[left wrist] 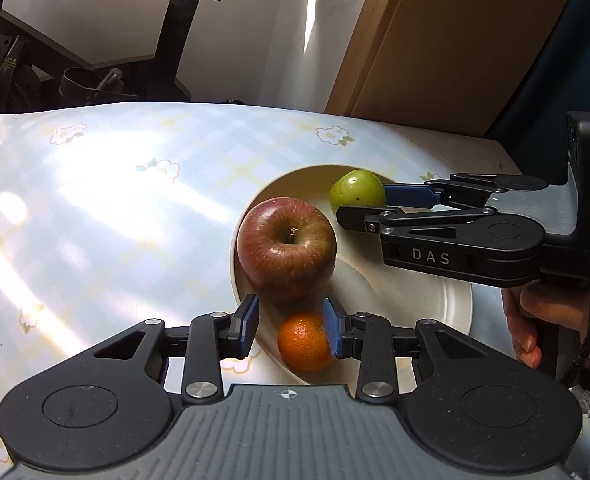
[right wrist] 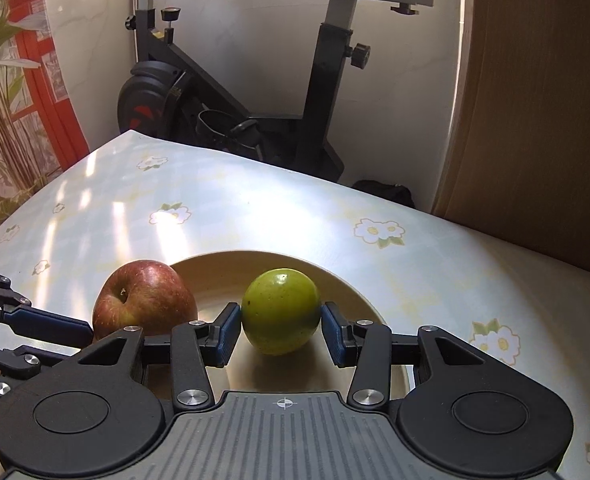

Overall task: Organize fruits
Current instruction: 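Lower the mandarin onto the plate with the left tool while the right tool sets the green apple there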

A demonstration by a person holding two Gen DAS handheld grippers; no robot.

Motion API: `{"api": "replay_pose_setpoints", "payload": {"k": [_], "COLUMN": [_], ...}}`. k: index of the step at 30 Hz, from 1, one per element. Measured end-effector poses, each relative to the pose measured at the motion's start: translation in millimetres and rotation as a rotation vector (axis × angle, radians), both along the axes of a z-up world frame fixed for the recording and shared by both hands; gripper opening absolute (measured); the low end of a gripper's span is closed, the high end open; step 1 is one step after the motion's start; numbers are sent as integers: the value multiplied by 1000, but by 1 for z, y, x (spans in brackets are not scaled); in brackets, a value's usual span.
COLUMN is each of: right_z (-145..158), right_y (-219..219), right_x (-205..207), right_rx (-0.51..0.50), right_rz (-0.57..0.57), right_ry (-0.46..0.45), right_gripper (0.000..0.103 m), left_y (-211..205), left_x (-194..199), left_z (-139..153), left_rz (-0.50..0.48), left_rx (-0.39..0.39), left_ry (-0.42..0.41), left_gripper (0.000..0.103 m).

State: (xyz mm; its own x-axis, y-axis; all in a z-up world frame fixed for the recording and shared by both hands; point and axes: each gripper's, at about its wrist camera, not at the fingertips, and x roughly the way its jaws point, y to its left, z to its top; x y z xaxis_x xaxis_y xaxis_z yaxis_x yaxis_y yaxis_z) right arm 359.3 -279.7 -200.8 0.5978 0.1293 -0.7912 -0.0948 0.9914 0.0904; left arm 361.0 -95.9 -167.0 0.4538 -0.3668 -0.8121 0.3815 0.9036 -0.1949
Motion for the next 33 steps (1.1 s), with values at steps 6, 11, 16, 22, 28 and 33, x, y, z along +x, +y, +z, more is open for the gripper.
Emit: {"api": "replay_pose_setpoints", "payload": {"k": [6,11,16,22,28,33], "right_z": [1,10,30,52,58,55], "right_y": [8,12,9,3,3,13], "right_x": [17,17,5,-27,-72,-107], "right_rx": [33,57,59,48,63,73], "right_rz": [-2,-13,-27,-57,-88,-104], "right_ry": [3,-21,-55,-85,-89,-79], "right_gripper": [41,42,42,42,42,42], "left_y": [7,17,24,35,52,66], "left_x": [-8,-9,-11,-19,-39,-50], "left_z": [8,15,24,37,50,48], "left_rz": [1,31,46,67,78,94], "left_rx": [5,-7,-6,-18,-16,-14], "left_ry": [-29,-44,-66,-93,-115,-112], "left_gripper": [37,37,37,37,37,37]}}
